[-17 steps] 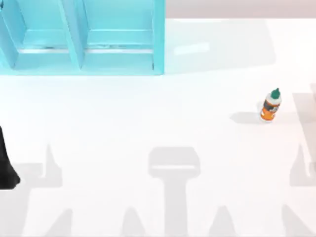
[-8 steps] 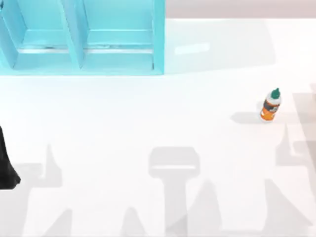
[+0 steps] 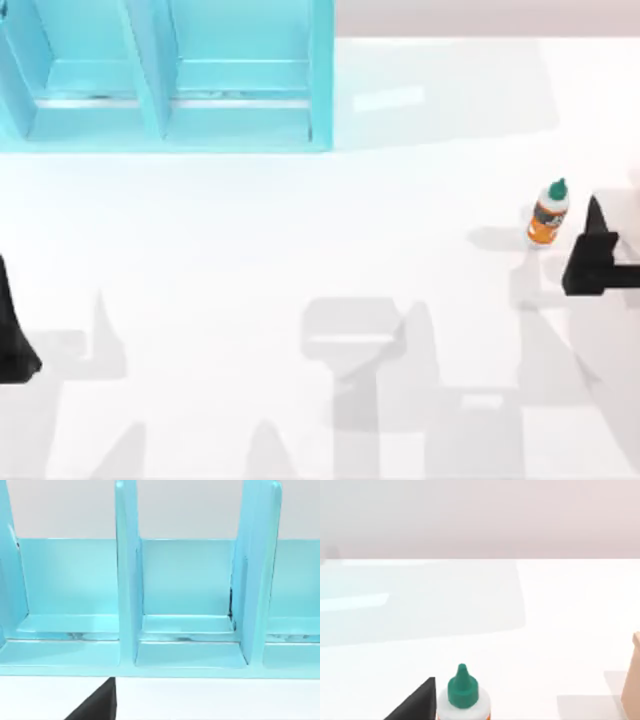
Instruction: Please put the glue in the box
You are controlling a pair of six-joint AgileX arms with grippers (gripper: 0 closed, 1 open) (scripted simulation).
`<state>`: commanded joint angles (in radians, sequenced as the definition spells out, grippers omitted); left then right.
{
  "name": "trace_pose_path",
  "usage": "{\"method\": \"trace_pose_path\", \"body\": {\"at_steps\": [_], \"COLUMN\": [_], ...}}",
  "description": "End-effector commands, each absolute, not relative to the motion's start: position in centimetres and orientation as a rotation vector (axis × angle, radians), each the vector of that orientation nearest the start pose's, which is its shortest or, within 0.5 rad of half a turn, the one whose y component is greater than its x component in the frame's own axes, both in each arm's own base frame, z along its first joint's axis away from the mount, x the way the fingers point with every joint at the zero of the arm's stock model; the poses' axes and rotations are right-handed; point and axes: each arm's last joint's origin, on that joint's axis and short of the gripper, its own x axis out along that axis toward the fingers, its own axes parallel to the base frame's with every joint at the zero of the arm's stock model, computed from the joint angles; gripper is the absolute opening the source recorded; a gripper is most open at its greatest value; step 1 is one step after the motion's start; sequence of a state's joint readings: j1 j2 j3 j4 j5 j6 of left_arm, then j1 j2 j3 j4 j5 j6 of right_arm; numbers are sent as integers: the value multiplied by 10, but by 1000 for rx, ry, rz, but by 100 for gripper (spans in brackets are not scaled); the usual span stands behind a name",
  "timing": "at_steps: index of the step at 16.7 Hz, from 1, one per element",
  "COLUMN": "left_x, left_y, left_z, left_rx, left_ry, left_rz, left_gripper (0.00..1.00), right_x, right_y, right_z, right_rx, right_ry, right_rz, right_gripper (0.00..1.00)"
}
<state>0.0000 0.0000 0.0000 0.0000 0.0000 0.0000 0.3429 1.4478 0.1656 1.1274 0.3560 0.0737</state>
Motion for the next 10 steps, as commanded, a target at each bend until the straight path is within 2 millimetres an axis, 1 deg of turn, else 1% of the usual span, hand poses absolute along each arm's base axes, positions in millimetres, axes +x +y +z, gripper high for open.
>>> {"method": "trace_pose_path", "body": {"at_steps": [4,7,10], "left_x": [106,106,106], "left_y": [-1,-1,-1], "left_z": [160,160,160], "left_rx": [0,0,0], "left_ry": [0,0,0], "left_rz": [0,0,0], "left_gripper": [100,100,100], "right_x": [218,218,214], "right_y": [84,96,103], "right_z": [91,65,47], "right_rx": [-3,-11,-16], "right_ry": [171,187,197], "right_rz": [-9,-11,-12], "right_gripper": [100,100,100]}}
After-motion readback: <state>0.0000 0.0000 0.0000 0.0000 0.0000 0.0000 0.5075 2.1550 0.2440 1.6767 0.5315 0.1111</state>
